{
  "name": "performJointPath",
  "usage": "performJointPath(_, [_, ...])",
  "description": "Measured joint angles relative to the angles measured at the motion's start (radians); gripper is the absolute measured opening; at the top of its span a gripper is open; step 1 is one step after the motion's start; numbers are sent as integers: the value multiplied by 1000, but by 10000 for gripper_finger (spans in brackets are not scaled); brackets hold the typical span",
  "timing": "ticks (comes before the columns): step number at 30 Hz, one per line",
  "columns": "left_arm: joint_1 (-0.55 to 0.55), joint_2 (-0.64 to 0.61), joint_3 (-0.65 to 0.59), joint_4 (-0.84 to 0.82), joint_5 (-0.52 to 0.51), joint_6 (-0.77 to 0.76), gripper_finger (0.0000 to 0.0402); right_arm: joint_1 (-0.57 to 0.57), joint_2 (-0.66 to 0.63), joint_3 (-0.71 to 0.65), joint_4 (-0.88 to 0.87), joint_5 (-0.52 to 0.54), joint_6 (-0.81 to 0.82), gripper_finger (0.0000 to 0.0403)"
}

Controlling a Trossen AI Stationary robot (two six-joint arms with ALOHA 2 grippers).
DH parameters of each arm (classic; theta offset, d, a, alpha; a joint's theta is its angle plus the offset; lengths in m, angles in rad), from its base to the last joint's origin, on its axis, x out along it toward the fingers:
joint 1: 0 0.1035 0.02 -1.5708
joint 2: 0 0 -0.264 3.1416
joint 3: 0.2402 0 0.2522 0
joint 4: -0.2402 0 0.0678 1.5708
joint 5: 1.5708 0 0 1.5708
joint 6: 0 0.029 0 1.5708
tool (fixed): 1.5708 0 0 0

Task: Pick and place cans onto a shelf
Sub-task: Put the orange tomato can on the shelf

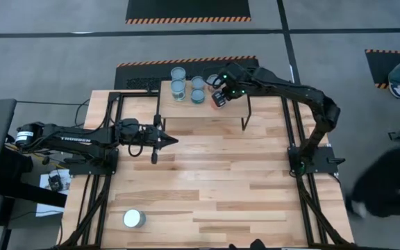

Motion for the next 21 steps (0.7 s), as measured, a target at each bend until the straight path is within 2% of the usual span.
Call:
performJointPath(5, [0,0,0,0,0,0,2,-6,0,0,50,3,9,13])
performJointPath(13, [0,0,0,-3,-1,0,2,-2,21,1,62,0,19,47])
performJointPath(21, [0,0,0,-4,-1,-4,2,-7,20,0,58,2,18,51])
